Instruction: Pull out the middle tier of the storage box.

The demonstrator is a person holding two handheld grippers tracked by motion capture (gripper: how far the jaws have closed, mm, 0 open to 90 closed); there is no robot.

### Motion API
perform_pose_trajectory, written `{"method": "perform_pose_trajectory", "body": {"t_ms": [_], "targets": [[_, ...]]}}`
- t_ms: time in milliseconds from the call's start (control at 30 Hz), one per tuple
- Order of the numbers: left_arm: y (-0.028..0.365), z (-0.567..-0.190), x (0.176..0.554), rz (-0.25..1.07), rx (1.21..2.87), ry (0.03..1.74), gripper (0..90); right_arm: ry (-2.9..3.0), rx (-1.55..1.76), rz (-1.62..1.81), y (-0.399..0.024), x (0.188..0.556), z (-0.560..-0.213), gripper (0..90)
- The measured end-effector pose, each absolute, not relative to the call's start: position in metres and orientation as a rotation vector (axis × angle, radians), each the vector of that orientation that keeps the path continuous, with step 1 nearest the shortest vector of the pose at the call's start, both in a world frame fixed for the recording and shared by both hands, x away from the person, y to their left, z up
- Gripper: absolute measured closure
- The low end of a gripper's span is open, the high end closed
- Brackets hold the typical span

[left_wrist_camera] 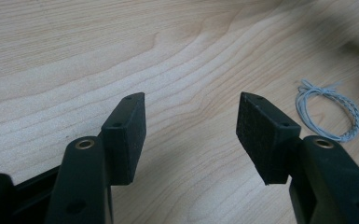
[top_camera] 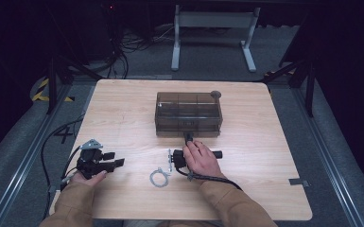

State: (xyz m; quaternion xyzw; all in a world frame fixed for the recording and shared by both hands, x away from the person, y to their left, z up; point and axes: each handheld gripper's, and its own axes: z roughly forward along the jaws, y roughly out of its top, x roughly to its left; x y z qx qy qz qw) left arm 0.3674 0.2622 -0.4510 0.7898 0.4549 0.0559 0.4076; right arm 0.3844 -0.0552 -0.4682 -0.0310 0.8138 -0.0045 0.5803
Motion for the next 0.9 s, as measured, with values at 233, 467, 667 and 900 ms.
{"method": "perform_pose_trajectory", "body": {"t_ms": [233, 467, 667, 900], "targets": [[0.262, -0.451, 0.368, 0.142, 1.994, 1.145, 43.6, 1.914, -0.071, -0.002, -0.056, 0.378, -0.467, 80.1], [0.262, -0.451, 0.367, 0.142, 1.995, 1.145, 43.5, 1.919, -0.071, 0.001, -0.056, 0.372, -0.466, 80.1], [0.261, -0.451, 0.368, 0.139, 1.997, 1.148, 43.6, 1.928, -0.068, 0.014, -0.056, 0.368, -0.466, 79.9], [0.261, -0.451, 0.368, 0.135, 1.996, 1.145, 43.6, 1.942, -0.051, 0.036, -0.057, 0.368, -0.465, 79.7]]}}
